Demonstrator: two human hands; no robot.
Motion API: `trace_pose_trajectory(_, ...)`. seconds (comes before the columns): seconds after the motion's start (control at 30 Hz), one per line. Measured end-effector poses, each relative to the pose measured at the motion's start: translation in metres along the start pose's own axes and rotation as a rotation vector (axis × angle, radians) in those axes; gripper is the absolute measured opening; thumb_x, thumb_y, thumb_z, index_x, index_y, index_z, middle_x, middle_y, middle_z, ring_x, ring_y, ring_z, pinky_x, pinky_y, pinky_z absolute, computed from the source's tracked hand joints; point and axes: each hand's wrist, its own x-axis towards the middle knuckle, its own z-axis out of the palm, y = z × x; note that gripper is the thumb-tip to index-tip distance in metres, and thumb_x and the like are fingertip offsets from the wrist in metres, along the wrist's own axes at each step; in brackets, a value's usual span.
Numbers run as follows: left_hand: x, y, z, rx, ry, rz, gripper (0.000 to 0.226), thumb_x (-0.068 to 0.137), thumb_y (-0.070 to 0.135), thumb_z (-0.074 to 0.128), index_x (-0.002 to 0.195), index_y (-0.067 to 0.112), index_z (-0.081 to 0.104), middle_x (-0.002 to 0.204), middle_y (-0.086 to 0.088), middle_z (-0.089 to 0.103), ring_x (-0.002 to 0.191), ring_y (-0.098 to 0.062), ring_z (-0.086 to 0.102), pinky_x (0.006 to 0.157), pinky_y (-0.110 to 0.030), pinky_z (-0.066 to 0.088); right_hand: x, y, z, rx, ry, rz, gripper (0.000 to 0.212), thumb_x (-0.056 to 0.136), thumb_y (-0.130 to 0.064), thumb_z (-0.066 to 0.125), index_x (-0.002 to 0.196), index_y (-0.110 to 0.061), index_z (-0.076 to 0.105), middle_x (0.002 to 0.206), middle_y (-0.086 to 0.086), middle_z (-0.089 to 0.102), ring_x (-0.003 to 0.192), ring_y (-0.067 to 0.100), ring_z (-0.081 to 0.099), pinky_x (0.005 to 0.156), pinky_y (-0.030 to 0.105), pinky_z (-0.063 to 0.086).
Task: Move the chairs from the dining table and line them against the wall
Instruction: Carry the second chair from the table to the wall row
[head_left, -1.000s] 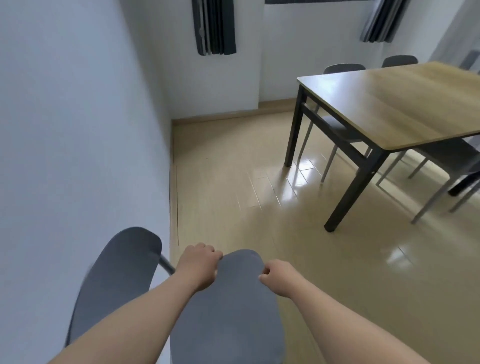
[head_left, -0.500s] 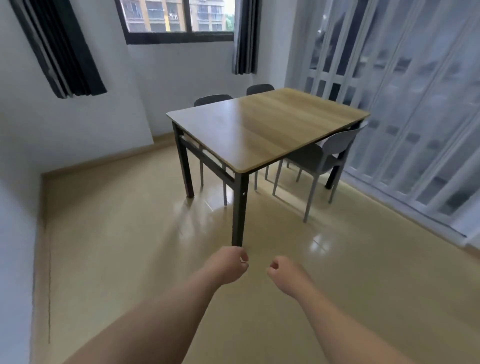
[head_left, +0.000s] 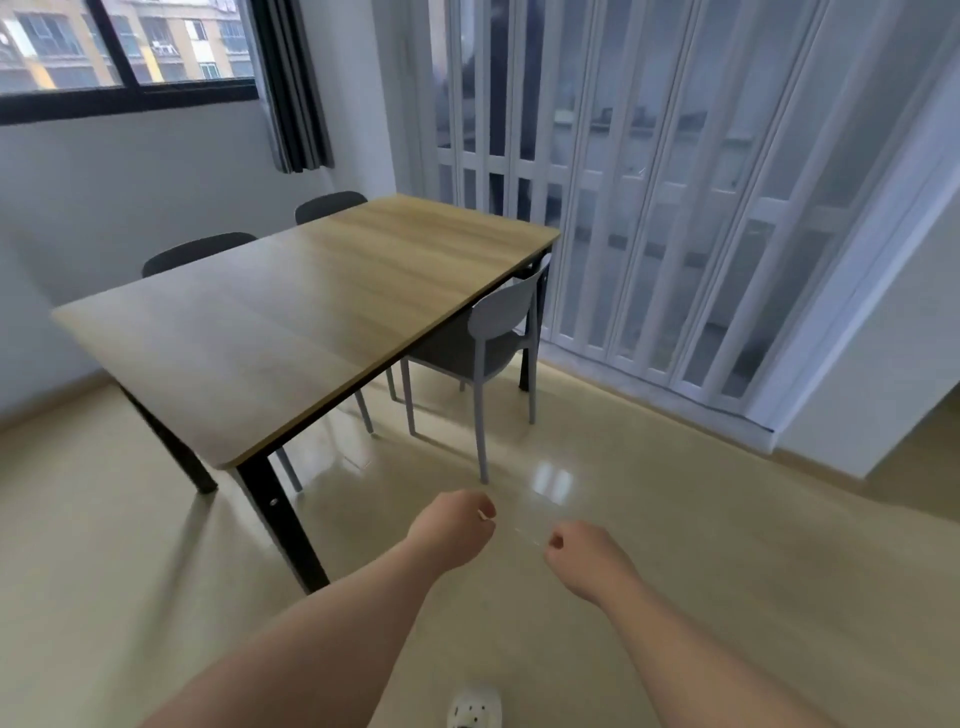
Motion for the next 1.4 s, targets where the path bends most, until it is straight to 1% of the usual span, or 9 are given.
trace_pose_trajectory(0.13, 0.092, 0.028, -0.024, -0.018, 0.024, 0.03, 0.034, 0.094, 0.024, 0.047, 0.126, 0.017, 0.06, 0.13, -0.005, 0.063, 0.117, -0.023, 0.06, 0.096, -0.029, 0.049, 0.081, 0.003, -0.047, 0.039, 0.024, 0.029, 0.024, 0.091, -0.018, 0.042, 0.095, -0.014, 0.065, 0.12, 0.015, 0.065, 0.108, 0.027, 0.062, 0.071, 0.022, 0.032)
trace_pose_trajectory(0.23, 0.176, 0.052, -0.055, -0.025, 0.046, 0.044, 0.034, 0.095, 0.024, 0.046, 0.126, 0.018, 0.059, 0.128, -0.003, 0.064, 0.11, -0.021, 0.063, 0.086, -0.027, 0.05, 0.158, -0.001, -0.09, 0.036, 0.036, 0.025, 0.028, 0.09, -0.018, 0.042, 0.062, -0.017, 0.046, 0.108, 0.016, 0.066, 0.087, 0.023, 0.055, 0.068, 0.022, 0.032)
trace_pose_trajectory(0.33, 0.245, 0.077, -0.085, -0.067, 0.071, 0.053, 0.034, 0.096, 0.023, 0.045, 0.127, 0.018, 0.058, 0.127, -0.002, 0.063, 0.106, -0.018, 0.063, 0.088, -0.027, 0.052, 0.224, -0.008, -0.131, 0.04, 0.04, 0.034, 0.037, 0.089, -0.019, 0.042, 0.053, -0.021, 0.03, 0.072, 0.006, 0.049, 0.081, 0.02, 0.045, 0.052, 0.025, 0.03)
trace_pose_trajectory(0.5, 0.347, 0.108, -0.124, -0.085, 0.11, 0.03, 0.033, 0.096, 0.022, 0.046, 0.126, 0.017, 0.059, 0.121, -0.002, 0.066, 0.105, -0.017, 0.063, 0.085, -0.025, 0.051, 0.323, -0.015, -0.186, 0.033, 0.001, 0.006, 0.036, 0.092, -0.021, 0.041, 0.057, -0.023, 0.032, 0.088, 0.003, 0.05, 0.082, 0.021, 0.046, 0.065, 0.026, 0.036)
trace_pose_trajectory(0.7, 0.468, 0.136, -0.156, -0.019, 0.263, -0.029, 0.029, 0.096, 0.019, 0.045, 0.117, 0.012, 0.063, 0.113, -0.005, 0.066, 0.102, -0.023, 0.063, 0.077, -0.026, 0.048, 0.462, -0.017, -0.245, -0.018, -0.034, -0.088, 0.029, 0.089, -0.015, 0.036, 0.061, -0.021, 0.037, 0.081, 0.004, 0.049, 0.074, 0.023, 0.045, 0.051, 0.024, 0.029)
trace_pose_trajectory(0.87, 0.567, 0.169, -0.163, 0.008, 0.314, -0.176, 0.03, 0.096, 0.021, 0.044, 0.121, 0.018, 0.059, 0.116, -0.003, 0.059, 0.105, -0.022, 0.058, 0.084, -0.03, 0.046, 0.583, -0.015, -0.299, -0.147, -0.086, -0.24, 0.025, 0.091, -0.019, 0.038, 0.1, -0.014, 0.061, 0.105, 0.007, 0.064, 0.095, 0.028, 0.061, 0.073, 0.031, 0.047)
trace_pose_trajectory(1.07, 0.627, 0.194, -0.163, 0.068, 0.341, -0.322, 0.041, 0.099, 0.036, 0.041, 0.137, 0.022, 0.047, 0.133, 0.001, 0.057, 0.126, -0.019, 0.05, 0.109, -0.032, 0.034, 0.681, -0.027, -0.343, -0.366, 0.05, -0.499, 0.04, 0.095, -0.019, 0.04, 0.135, -0.018, 0.043, 0.137, 0.002, 0.05, 0.128, 0.022, 0.044, 0.108, 0.036, 0.038)
trace_pose_trajectory(1.17, 0.647, 0.196, -0.158, 0.01, 0.304, -0.401, 0.041, 0.1, 0.037, 0.038, 0.137, 0.021, 0.045, 0.131, -0.002, 0.058, 0.119, -0.021, 0.055, 0.098, -0.033, 0.044, 0.722, -0.04, -0.346, -0.566, 0.05, -0.687, 0.044, 0.093, -0.021, 0.042, 0.137, -0.018, 0.039, 0.142, 0.002, 0.045, 0.137, 0.023, 0.034, 0.115, 0.037, 0.026)
trace_pose_trajectory(1.4, 0.683, 0.198, -0.141, 0.161, 0.165, -0.493, 0.023, 0.099, 0.024, 0.039, 0.117, 0.013, 0.047, 0.113, -0.01, 0.058, 0.094, -0.031, 0.06, 0.071, -0.037, 0.042, 0.77, -0.04, -0.336, -0.748, -0.066, -0.835, 0.026, 0.09, -0.012, 0.045, 0.116, -0.017, 0.049, 0.12, 0.006, 0.059, 0.119, 0.027, 0.049, 0.113, 0.039, 0.028)
